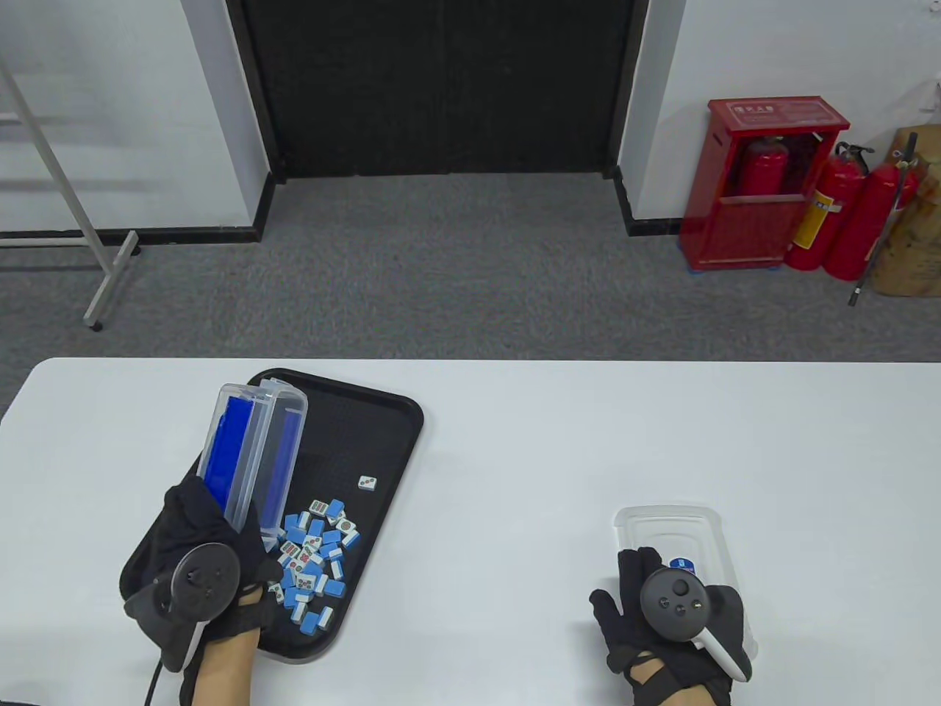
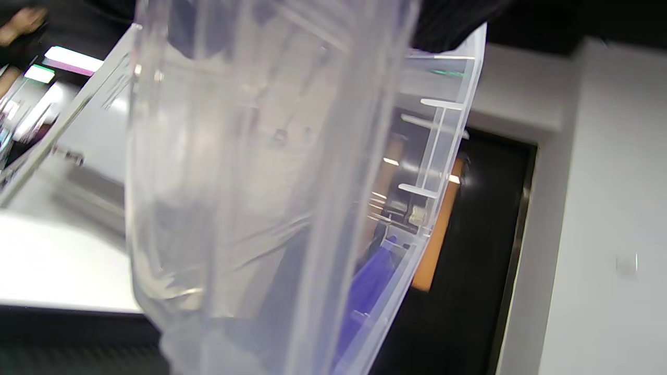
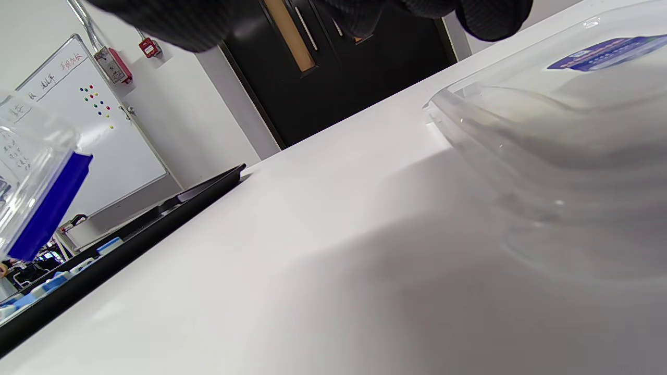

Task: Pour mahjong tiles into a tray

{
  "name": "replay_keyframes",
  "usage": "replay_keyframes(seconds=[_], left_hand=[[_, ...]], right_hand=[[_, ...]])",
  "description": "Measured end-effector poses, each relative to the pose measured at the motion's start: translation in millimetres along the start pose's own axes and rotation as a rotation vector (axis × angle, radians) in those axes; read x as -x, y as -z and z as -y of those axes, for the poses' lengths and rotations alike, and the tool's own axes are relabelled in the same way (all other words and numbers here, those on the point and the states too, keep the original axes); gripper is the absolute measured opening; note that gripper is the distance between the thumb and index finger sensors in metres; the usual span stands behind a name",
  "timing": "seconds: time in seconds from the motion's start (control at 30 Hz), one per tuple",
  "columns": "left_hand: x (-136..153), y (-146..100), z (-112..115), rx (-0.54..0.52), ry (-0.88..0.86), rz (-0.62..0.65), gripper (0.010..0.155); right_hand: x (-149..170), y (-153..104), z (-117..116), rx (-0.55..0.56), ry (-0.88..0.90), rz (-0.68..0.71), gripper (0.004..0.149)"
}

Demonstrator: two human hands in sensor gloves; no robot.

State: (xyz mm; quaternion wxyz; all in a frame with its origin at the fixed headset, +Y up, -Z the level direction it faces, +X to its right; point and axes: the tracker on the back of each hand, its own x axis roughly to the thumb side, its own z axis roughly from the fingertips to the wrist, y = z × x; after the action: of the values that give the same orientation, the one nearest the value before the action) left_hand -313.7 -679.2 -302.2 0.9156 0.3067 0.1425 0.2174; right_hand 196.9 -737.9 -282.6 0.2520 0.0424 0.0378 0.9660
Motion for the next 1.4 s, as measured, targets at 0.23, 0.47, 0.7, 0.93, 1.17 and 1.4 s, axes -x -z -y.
replay_keyframes(seconds=[0.23,0.47,0.7,0.93,1.17,1.4], left_hand=[[2.0,-7.3,11.3,0.207,-0.581,-0.267,0.077],[-34.5,-29.5,45.5,0.580,-0.800,-0.328,0.073],[-87.5,-57.2,92.4,0.908,-0.645,-0.302,0.070],[-124.2,-75.7,129.7,0.985,-0.355,-0.252,0.068],[-133.2,-84.9,146.9,1.025,-0.193,-0.211,0.067],[-136.7,-87.1,146.7,0.995,-0.122,-0.180,0.069]], right_hand=[[-0.9,0.5,-0.8,-0.001,-0.002,0.000,0.076],[-0.8,0.1,0.8,0.008,0.016,-0.003,0.077],[3.3,-3.0,10.3,0.046,0.025,0.002,0.076],[10.0,-1.8,13.9,0.045,0.065,-0.018,0.076],[13.0,0.6,16.3,0.045,0.109,-0.016,0.076],[12.3,1.3,15.9,0.038,0.111,-0.013,0.076]])
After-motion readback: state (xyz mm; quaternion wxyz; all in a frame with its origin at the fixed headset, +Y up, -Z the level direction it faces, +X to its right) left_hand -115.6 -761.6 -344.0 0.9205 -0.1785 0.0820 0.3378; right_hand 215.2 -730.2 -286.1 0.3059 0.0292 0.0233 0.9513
